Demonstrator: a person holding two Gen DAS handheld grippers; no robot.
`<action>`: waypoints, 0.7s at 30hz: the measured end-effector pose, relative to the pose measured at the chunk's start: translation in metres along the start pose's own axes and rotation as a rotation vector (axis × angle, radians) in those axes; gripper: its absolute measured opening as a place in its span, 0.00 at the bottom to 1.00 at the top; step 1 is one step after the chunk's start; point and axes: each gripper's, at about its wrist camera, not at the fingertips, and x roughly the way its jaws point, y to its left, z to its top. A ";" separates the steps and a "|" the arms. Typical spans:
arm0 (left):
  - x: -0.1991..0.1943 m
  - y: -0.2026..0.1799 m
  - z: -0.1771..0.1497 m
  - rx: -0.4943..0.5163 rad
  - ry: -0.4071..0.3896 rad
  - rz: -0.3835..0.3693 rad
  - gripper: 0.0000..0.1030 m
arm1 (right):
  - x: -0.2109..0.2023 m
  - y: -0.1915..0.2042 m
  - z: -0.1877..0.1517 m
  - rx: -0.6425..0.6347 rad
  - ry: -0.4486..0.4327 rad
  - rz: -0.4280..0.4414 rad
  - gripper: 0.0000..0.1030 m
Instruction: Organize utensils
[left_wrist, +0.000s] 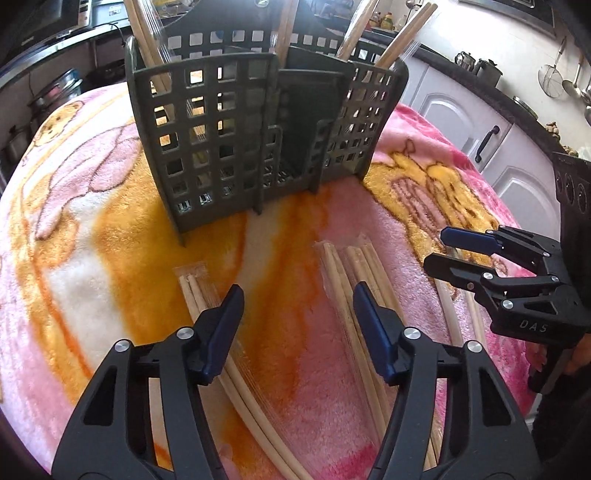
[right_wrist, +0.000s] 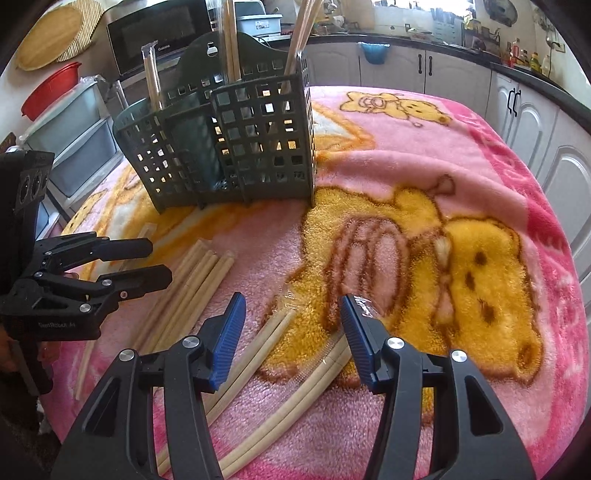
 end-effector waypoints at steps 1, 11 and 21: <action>0.001 0.001 0.001 -0.001 0.002 0.001 0.51 | 0.001 0.000 0.000 -0.001 0.001 0.000 0.49; 0.006 0.003 0.007 -0.006 0.011 -0.008 0.47 | 0.007 0.001 0.002 -0.008 0.012 0.004 0.44; 0.011 -0.008 0.014 0.020 0.015 -0.009 0.32 | 0.010 0.001 0.004 -0.010 0.016 0.010 0.15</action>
